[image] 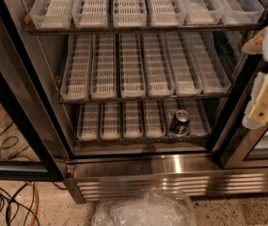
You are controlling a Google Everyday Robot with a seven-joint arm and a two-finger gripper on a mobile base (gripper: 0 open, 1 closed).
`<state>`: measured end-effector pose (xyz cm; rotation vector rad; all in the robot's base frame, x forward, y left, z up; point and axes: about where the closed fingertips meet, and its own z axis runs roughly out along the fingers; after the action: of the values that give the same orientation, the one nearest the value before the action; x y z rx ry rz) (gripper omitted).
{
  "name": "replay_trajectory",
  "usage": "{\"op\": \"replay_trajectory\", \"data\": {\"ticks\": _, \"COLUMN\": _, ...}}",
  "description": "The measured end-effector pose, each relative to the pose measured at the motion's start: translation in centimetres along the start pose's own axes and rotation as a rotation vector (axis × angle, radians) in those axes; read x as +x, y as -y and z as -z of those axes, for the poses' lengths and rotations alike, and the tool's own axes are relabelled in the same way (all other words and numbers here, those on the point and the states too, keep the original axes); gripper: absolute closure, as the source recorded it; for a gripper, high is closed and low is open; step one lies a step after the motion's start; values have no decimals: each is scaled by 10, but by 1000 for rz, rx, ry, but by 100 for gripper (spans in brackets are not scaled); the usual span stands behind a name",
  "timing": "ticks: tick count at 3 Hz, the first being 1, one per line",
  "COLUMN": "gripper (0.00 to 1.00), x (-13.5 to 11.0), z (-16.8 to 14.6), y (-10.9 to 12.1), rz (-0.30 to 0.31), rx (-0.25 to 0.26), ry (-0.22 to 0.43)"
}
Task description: Pick pepsi can from bottom shelf of fridge
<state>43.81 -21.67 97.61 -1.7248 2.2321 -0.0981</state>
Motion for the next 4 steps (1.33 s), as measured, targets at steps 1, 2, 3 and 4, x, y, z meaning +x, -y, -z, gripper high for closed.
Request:
{"op": "replay_trajectory", "data": {"ticks": 1, "gripper": 0, "x": 0, "z": 0, "y": 0, "rz": 0, "rx": 0, "ry": 0}}
{"op": "replay_trajectory", "data": {"ticks": 2, "gripper": 0, "x": -2, "z": 0, "y": 1, "rz": -17, "rx": 9, "ry": 26}}
{"op": "replay_trajectory", "data": {"ticks": 3, "gripper": 0, "x": -9, "z": -6, "y": -6, "rz": -79, "rx": 28, "ry": 103}}
{"op": "replay_trajectory", "data": {"ticks": 4, "gripper": 0, "x": -20, "z": -19, "y": -13, "rz": -163, "rx": 76, "ry": 192}}
